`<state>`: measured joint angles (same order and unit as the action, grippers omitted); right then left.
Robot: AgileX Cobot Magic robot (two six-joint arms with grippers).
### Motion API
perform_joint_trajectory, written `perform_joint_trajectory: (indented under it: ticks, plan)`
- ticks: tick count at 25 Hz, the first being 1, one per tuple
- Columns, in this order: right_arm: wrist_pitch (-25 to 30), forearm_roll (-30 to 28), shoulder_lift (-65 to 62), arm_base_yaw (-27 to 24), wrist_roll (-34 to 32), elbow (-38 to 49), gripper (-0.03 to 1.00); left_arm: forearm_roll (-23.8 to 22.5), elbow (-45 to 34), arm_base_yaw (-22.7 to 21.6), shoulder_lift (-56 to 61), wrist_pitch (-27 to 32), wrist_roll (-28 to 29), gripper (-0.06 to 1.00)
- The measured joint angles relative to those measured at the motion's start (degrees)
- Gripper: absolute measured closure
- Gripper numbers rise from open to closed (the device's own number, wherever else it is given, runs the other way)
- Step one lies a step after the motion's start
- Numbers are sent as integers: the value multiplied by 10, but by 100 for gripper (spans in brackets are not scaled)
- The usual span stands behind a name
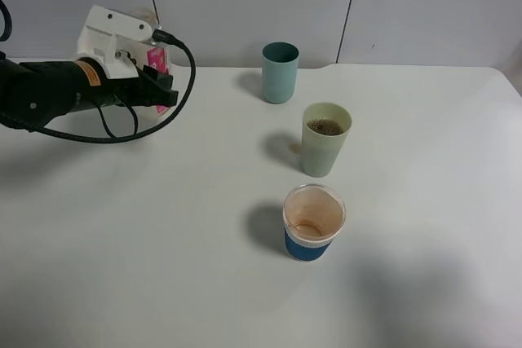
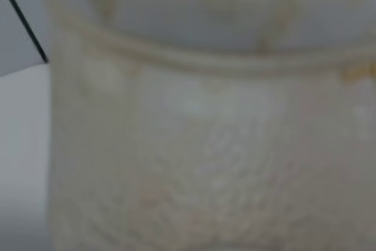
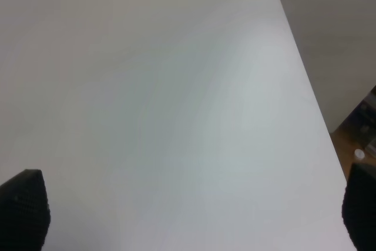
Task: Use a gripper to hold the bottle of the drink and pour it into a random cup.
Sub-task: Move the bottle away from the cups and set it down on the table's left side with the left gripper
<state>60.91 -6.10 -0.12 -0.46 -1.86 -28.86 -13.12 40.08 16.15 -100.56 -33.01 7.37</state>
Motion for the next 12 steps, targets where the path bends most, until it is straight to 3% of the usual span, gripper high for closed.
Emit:
perform_joint_trajectory:
  ticks: [6,12]
  plan:
    - [0,0,0,0,0,0,-2,-78,-24,-26,-24,-101,60,62]
    - [0,0,0,0,0,0,-2,-133,-27,-29,-60,-163,48,62]
